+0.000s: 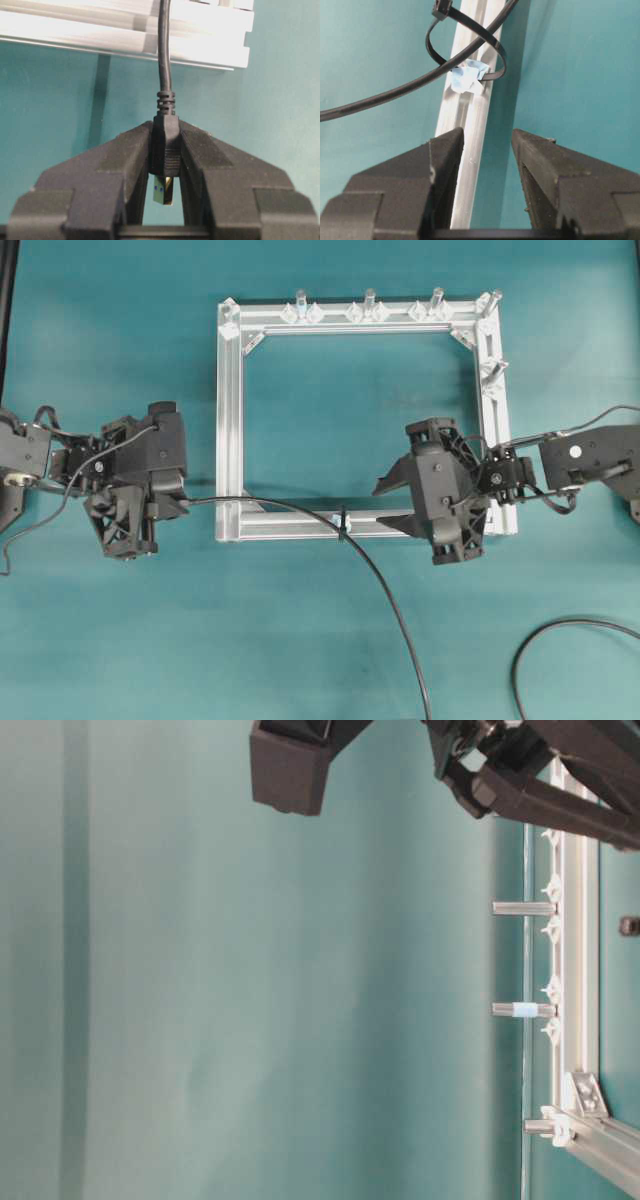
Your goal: Insert the wire through the string loop located in the center.
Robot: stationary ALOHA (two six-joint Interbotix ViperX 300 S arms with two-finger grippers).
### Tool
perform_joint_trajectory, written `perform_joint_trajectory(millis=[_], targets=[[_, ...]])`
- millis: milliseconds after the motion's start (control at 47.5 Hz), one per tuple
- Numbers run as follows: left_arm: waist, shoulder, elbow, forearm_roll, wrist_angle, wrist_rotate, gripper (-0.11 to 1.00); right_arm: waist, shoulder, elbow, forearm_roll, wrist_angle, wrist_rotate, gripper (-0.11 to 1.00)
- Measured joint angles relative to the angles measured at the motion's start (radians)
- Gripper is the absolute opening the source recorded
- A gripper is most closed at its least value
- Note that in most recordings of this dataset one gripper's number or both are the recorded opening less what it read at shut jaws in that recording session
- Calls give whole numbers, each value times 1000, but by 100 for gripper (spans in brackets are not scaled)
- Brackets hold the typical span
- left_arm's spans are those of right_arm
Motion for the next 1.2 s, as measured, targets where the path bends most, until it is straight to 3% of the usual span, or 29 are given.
perform_joint_trajectory(millis=[84, 211, 337, 863, 1200], targets=[[0, 0, 0, 0, 2, 0, 21, -2, 0, 2, -2, 0, 0, 46], [0, 0, -3, 2, 3, 0, 54, -2, -2, 0, -2, 0, 0, 46], [-2, 0, -11, 6, 3, 6, 47, 0, 0, 2, -2, 0, 0, 46], [-11, -143, -18, 11, 3, 57, 47, -2, -83, -5, 0, 2, 2, 46], [-9, -225, -17, 11, 3, 140, 46, -15, -166, 12, -2, 5, -2, 46]])
